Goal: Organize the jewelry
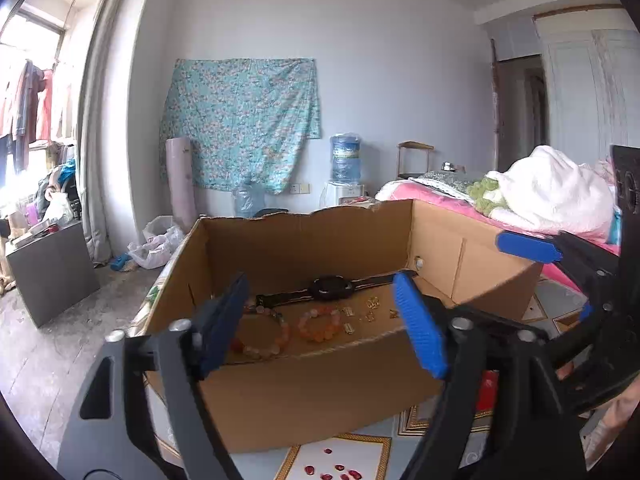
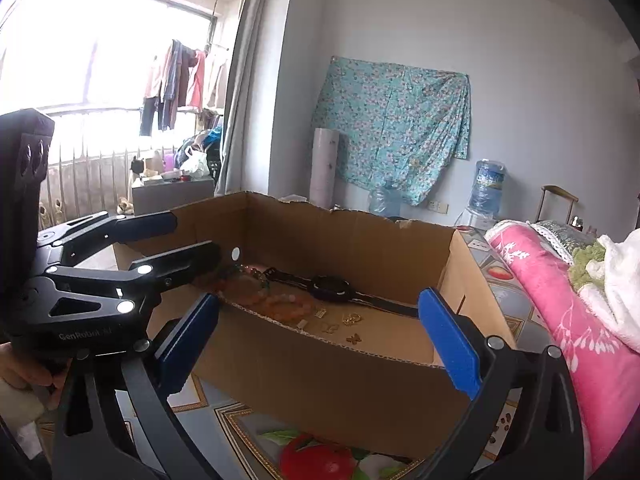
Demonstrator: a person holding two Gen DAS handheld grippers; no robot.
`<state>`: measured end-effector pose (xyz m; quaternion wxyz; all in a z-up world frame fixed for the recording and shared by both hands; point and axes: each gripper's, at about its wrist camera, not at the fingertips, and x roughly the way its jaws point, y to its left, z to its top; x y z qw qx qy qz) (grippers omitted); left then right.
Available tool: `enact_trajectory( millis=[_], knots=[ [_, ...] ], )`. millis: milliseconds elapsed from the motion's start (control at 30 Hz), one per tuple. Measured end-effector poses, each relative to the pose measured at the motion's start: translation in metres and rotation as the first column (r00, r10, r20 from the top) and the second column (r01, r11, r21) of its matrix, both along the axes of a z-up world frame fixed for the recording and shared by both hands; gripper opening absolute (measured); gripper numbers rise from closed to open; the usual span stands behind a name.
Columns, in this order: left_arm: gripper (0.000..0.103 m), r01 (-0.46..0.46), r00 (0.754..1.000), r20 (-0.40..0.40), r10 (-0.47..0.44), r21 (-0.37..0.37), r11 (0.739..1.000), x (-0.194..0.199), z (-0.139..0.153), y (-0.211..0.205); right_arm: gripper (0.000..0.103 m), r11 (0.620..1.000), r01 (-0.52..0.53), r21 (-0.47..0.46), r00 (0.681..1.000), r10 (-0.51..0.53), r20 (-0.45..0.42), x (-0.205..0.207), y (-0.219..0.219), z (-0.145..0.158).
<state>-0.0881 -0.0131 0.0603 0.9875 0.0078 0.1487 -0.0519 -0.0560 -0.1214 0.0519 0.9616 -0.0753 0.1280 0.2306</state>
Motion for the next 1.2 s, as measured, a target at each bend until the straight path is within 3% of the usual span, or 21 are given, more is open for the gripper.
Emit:
enact_trajectory(
  millis=[133,233,1200],
  knots=[
    [0.081,0.007,1.000,-0.001,-0.007,0.008,1.000,0.000,0.000,0.000,0.097,0.990,-0.007,0.143,1.000,0.009,-0.013,-0.001,-0.019,0.003],
    [0.081,0.004,1.000,0.000,-0.004,0.010,1.000,-0.001,0.000,-0.001,0.097,0.998,0.047,0.042,0.999,-0.047,0.004,0.001,-0.004,0.000],
    [0.084,-0.004,1.000,0.009,0.004,0.008,1.000,-0.002,-0.002,-0.003,0.097,0.997,0.034,0.073,0.999,-0.034,0.000,0.003,-0.007,0.000]
  ],
)
